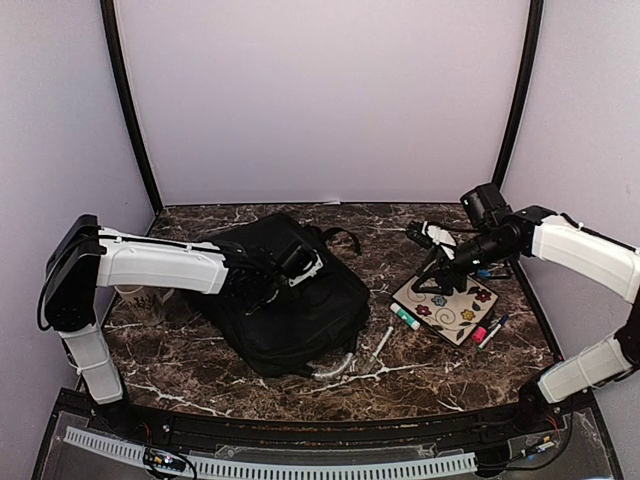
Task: Pack the student bag
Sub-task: Pick up the second largest pocket of the student bag, then pick up the pen from the center of the board.
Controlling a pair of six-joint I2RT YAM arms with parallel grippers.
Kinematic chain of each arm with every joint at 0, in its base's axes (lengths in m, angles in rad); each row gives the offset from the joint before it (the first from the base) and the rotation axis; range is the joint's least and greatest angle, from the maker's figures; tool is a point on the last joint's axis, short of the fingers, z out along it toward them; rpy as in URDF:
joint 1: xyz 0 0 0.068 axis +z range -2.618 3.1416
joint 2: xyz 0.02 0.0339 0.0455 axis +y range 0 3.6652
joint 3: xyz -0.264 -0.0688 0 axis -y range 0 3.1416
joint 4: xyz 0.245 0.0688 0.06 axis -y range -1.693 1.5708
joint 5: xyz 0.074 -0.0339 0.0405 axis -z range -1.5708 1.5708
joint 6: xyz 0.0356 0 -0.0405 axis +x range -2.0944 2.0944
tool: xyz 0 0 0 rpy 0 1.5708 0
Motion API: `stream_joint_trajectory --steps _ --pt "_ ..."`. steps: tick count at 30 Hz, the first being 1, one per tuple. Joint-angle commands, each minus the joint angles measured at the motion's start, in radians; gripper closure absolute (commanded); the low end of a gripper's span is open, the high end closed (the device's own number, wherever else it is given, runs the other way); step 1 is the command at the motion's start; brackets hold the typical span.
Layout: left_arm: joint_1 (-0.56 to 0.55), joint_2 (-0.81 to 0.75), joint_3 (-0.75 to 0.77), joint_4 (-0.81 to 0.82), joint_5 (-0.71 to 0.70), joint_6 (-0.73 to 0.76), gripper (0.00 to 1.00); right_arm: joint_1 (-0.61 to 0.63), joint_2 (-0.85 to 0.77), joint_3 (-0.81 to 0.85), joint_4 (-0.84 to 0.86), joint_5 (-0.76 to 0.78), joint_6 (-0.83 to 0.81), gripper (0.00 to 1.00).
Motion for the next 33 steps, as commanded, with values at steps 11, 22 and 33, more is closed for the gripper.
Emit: stream_joint_trajectory --steps 11,22,33 --pt "0.116 -0.268 -0.074 0.155 0.334 -0.046 1.00 0.063 0.237 0.244 -0.163 -0.034 -0.203 0.00" --pt "0.142 -0.295 -0.072 0.113 0.393 -0.109 1.00 0.272 0.277 0.149 -0.052 0.236 -0.366 0.25" --pt "0.146 -0.307 -0.081 0.111 0.383 -0.103 1.00 0.418 0.314 0.128 -0.034 0.410 -0.504 0.45"
